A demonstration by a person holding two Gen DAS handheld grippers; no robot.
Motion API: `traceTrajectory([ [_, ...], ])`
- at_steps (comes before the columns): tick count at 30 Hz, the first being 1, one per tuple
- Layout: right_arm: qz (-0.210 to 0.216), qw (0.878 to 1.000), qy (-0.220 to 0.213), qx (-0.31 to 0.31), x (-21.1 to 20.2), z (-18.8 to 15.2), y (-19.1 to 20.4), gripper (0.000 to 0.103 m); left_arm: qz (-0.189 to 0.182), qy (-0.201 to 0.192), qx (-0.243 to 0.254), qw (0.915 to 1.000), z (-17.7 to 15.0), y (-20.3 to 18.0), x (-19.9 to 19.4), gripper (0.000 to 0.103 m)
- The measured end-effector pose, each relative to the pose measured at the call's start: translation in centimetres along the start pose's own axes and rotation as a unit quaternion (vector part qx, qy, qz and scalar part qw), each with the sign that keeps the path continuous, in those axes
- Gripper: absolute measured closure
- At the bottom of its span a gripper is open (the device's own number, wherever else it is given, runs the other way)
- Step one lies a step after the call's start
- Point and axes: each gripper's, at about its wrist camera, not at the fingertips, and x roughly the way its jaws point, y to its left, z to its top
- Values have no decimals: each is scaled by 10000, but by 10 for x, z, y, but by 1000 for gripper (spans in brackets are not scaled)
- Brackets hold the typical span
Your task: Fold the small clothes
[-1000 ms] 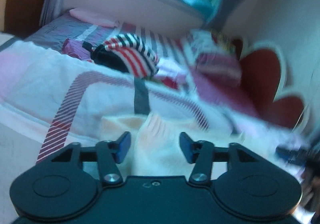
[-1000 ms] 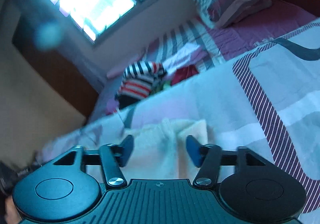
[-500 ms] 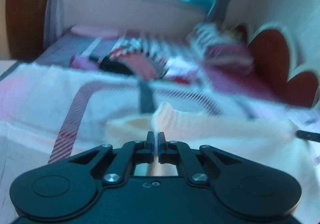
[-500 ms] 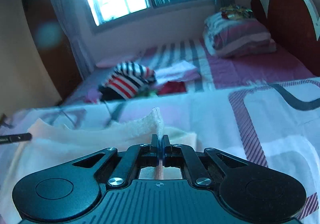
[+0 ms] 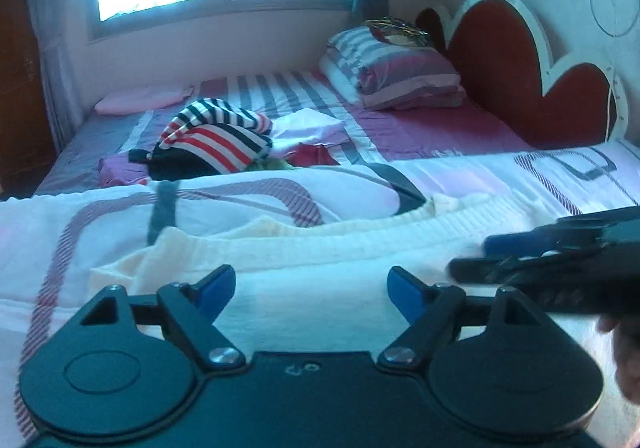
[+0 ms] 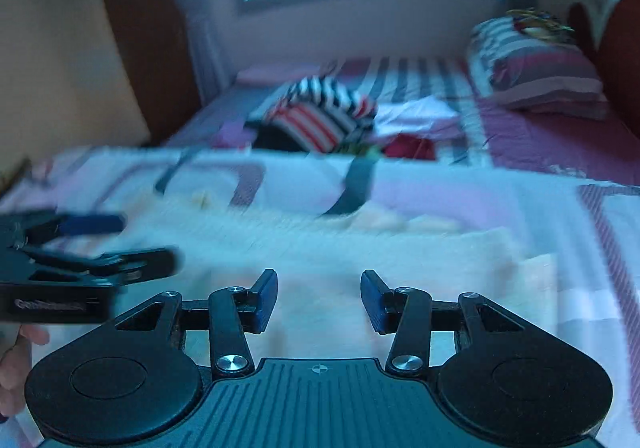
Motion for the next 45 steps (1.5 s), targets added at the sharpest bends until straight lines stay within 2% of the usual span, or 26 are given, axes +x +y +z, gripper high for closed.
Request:
traceTrajectory([
  [3, 19, 9994, 49, -332, 0, -10, -5, 57, 435, 107, 32, 9990, -14, 22, 0, 20],
  [4, -207, 9992, 21, -336, -5, -14, -17, 57, 583, 165, -34, 9982, -21, 35, -1, 19],
  [5, -499, 9985, 33, -218, -4, -16, -35, 57, 657, 218, -165, 9975, -26, 48, -1, 17],
  [7, -866, 9961, 22, 180, -7, -20, -70, 57, 470, 171, -485, 9976, -35, 68, -4, 15],
  [9, -751, 9963, 59, 407, -9, -21, -79, 57, 644, 174, -363, 9971, -32, 61, -9, 17],
  [10, -834, 9960, 95, 308, -9, -19, -72, 57, 760, 137, -296, 9966, -26, 53, -15, 25],
  [11, -944, 9952, 34, 245, -12, -17, -62, 57, 717, 6, -263, 9971, -23, 43, -24, 25],
  [13, -623, 9972, -329, 262, -31, -15, -46, 57, 419, -319, -192, 9984, -23, 24, -42, 15],
  [14, -430, 9981, -362, 265, -36, -19, -36, 57, 277, -320, -90, 9991, -26, 11, -44, 14],
  [16, -119, 9998, -111, 74, -33, -33, -14, 57, 80, -110, 196, 9997, -35, -13, -40, 15],
  [17, -130, 9997, 103, -172, -24, -42, -1, 57, 70, 26, 359, 9993, -40, -23, -33, 16],
  [18, -346, 9981, 130, -493, -16, -51, 10, 56, 146, 238, 434, 9987, -46, -28, -24, 16],
  [19, -461, 9968, -47, -655, -16, -59, 14, 56, 159, 169, 342, 9991, -51, -27, -22, 15],
  [20, -461, 9975, -77, -534, -16, -60, 12, 56, 102, 108, 222, 9996, -54, -25, -25, 15],
  [23, -494, 9979, 29, -408, -26, -55, 15, 56, -1, 97, -14, 10000, -51, -20, -44, 17],
  [25, -331, 9976, -86, -603, -40, -54, 20, 56, -154, 63, -119, 9998, -56, -15, -51, 16],
  [28, -499, 9952, 137, -828, -45, -68, 29, 56, 85, 206, -7, 9998, -72, -15, -50, 16],
  [33, -815, 9945, -54, -660, -65, -87, 3, 56, 324, 198, -174, 9991, -88, 8, -71, 16],
  [35, -700, 9961, -45, -545, -68, -88, -2, 56, 328, 194, -336, 9987, -94, 11, -78, 16],
  [37, -749, 9959, -59, -504, -77, -90, 5, 56, 348, 111, -351, 9987, -92, 5, -88, 21],
  [40, -373, 9978, -201, -508, -98, -97, 31, 56, 132, -82, -351, 9993, -95, -12, -105, 19],
  [43, -24, 9982, 120, -589, -99, -117, 60, 56, -36, 116, -253, 9996, -106, -33, -104, 21],
  [45, -82, 9982, 91, -583, -96, -132, 70, 56, 115, 190, -155, 9996, -115, -39, -100, 19],
])
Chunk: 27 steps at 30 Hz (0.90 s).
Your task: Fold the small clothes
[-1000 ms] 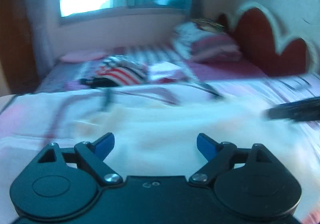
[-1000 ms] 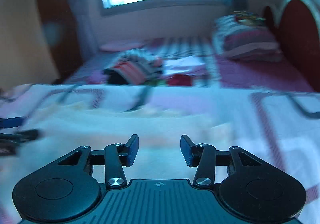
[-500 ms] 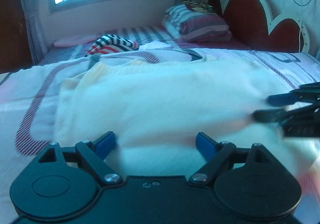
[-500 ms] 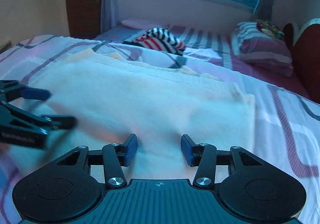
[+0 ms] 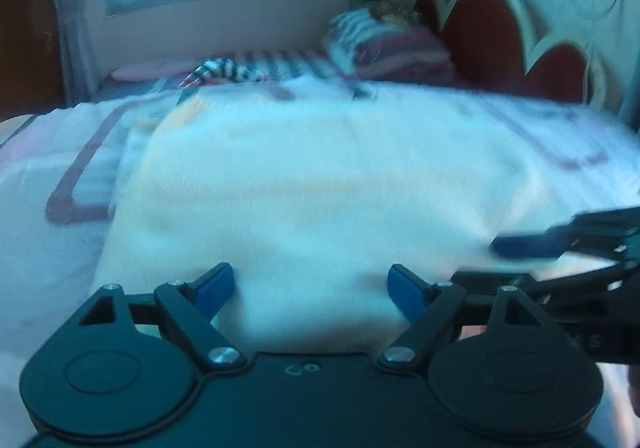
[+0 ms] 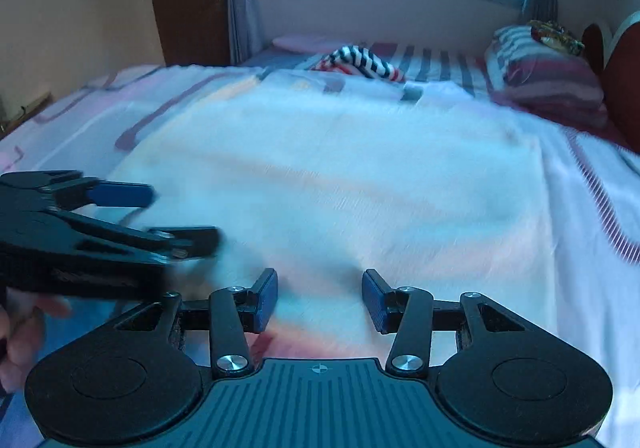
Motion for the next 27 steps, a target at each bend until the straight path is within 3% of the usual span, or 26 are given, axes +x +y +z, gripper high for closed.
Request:
traceTrajectory([
  [3, -61, 9999, -67, 133, -3, -2, 0, 56, -125, -65, -76, 9999, -3, 7, -8, 17],
  [6, -92, 9998, -31, 188, -10, -3, -8, 56, 54, -8, -106, 9999, -8, 18, -12, 17],
  [11, -638, 9960, -24, 619, -34, -22, -54, 56, 179, -26, -301, 9994, -25, 50, -26, 16],
  [14, -604, 9952, -110, 764, -41, -29, -70, 56, 119, -39, -418, 9990, -22, 56, -30, 18],
  [19, -700, 9941, -255, 794, -52, -17, -62, 56, 216, 25, -668, 9975, -15, 55, -26, 21],
  [21, -798, 9935, 31, 806, -41, -21, -63, 56, 290, 38, -649, 9975, -17, 53, -22, 21],
  [24, -867, 9943, 17, 617, -42, -20, -58, 56, 277, 59, -639, 9976, -17, 52, -26, 21],
  [27, -719, 9942, -241, 765, -53, -20, -58, 56, 202, 9, -603, 9980, -23, 55, -25, 20],
])
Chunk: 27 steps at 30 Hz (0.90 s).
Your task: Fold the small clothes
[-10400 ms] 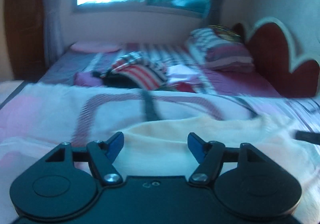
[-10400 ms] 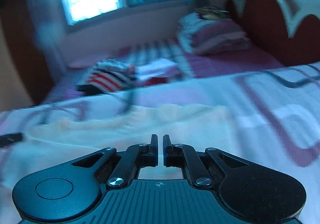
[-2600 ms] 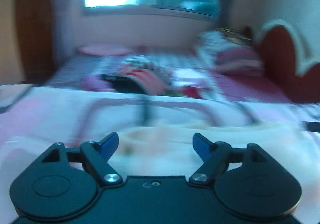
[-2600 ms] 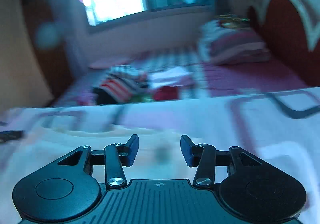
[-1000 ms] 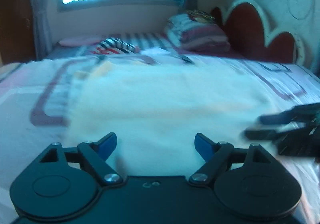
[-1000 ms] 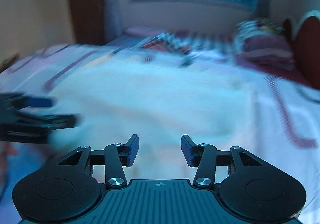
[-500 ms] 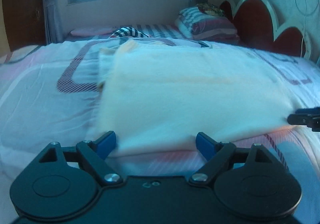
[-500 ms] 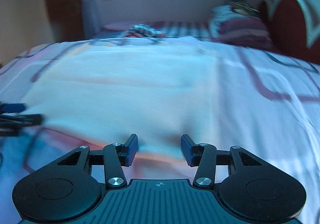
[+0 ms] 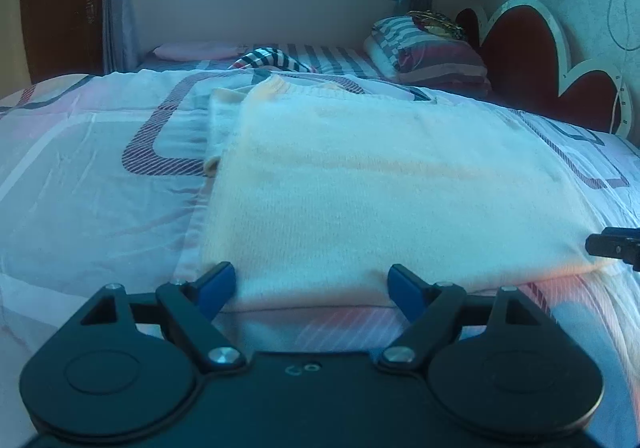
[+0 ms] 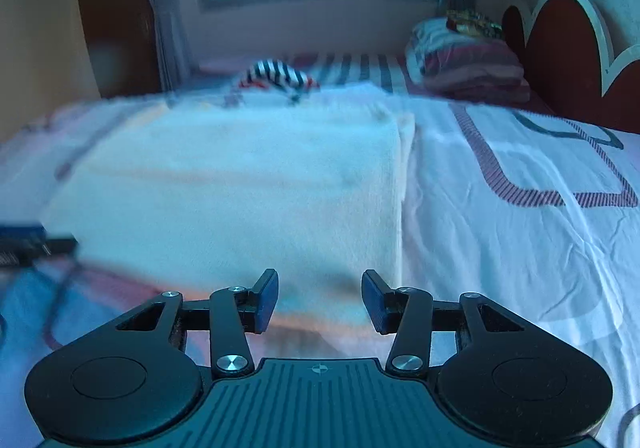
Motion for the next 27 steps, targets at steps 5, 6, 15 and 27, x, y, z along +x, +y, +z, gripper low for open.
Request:
traceTrajectory([
  [5, -140, 9997, 195, 22, 7, -7, 1, 56, 59, 58, 125, 9999, 2, -4, 2, 19],
  [6, -141, 9996, 218, 66, 6, -5, 1, 56, 67, 63, 134, 9999, 2, -4, 2, 19],
  [15, -208, 9996, 205, -48, 8, -4, 1, 56, 198, 158, 207, 9995, 3, -8, 2, 18],
  [27, -326, 9994, 112, 12, -3, 1, 2, 56, 355, 673, 539, 9956, 11, -14, -11, 14],
])
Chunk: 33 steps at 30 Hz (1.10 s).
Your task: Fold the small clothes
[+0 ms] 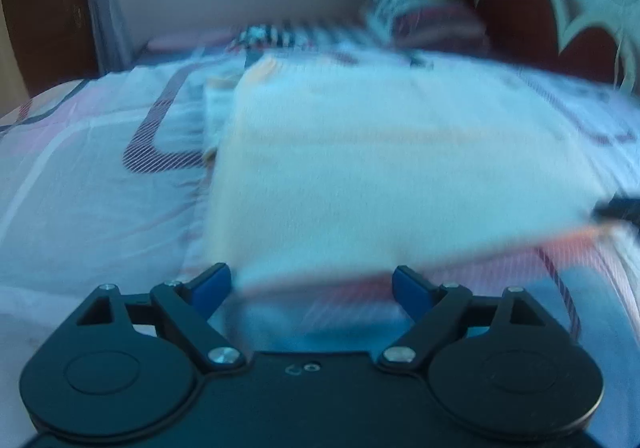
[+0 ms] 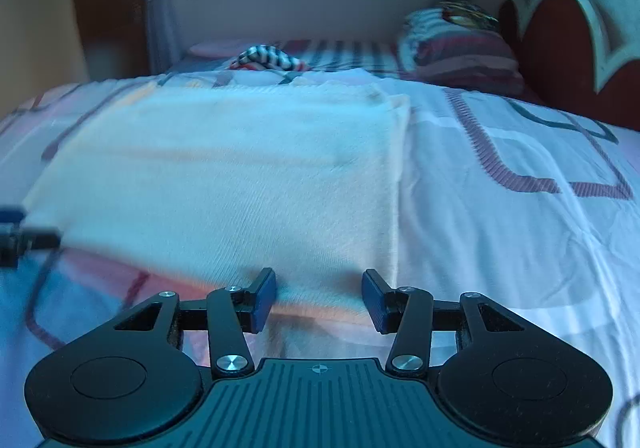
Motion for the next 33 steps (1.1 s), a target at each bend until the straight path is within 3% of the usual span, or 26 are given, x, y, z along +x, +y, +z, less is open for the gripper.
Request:
traceTrajectory([
  [2, 53, 9981, -575, 211, -29, 0, -7, 56, -2, -159, 33, 9999, -5, 0, -22, 11],
  [5, 130, 9980, -544, 311, -45, -5, -12, 56, -431, -263, -676, 9964, -20, 10, -40, 19],
  [6, 151, 9978, -582, 275, -49, -8, -11, 68, -611, -227, -1053, 9923, -26, 15, -39, 30],
  [7, 232, 9972, -671, 255, -53, -11, -10, 95, -690, -147, -1368, 9881, -30, 19, -35, 41],
  [8, 369, 9968, -659, 260, -55, -12, -9, 101, -626, 3, -1651, 9843, -34, 22, -27, 48],
  [10, 497, 9960, -644, 362, -54, -13, -6, 101, -638, -156, -2205, 9732, -38, 29, -25, 52],
  [13, 656, 9951, -633, 394, -51, -7, 4, 101, -1133, -313, -3231, 9390, -42, 44, -15, 48],
  [15, 735, 9945, -623, 401, -46, -3, 10, 101, -1230, -475, -3648, 9217, -45, 50, -4, 47],
  [22, 1010, 9919, -574, 508, -9, 24, 22, 101, -1113, -955, -4124, 8991, -29, 54, 23, 47],
  [25, 1129, 9901, -553, 622, 15, 39, 27, 101, -1139, -1161, -4392, 8836, -22, 59, 35, 48],
  [28, 1241, 9883, -446, 762, 45, 56, 35, 101, -1041, -1284, -4473, 8790, -14, 58, 42, 50],
  [30, 1301, 9880, -441, 713, 62, 66, 43, 101, -877, -1283, -4392, 8848, -8, 54, 44, 52],
  [33, 1364, 9881, -419, 573, 83, 79, 57, 101, -621, -1265, -4459, 8839, -7, 54, 46, 75],
])
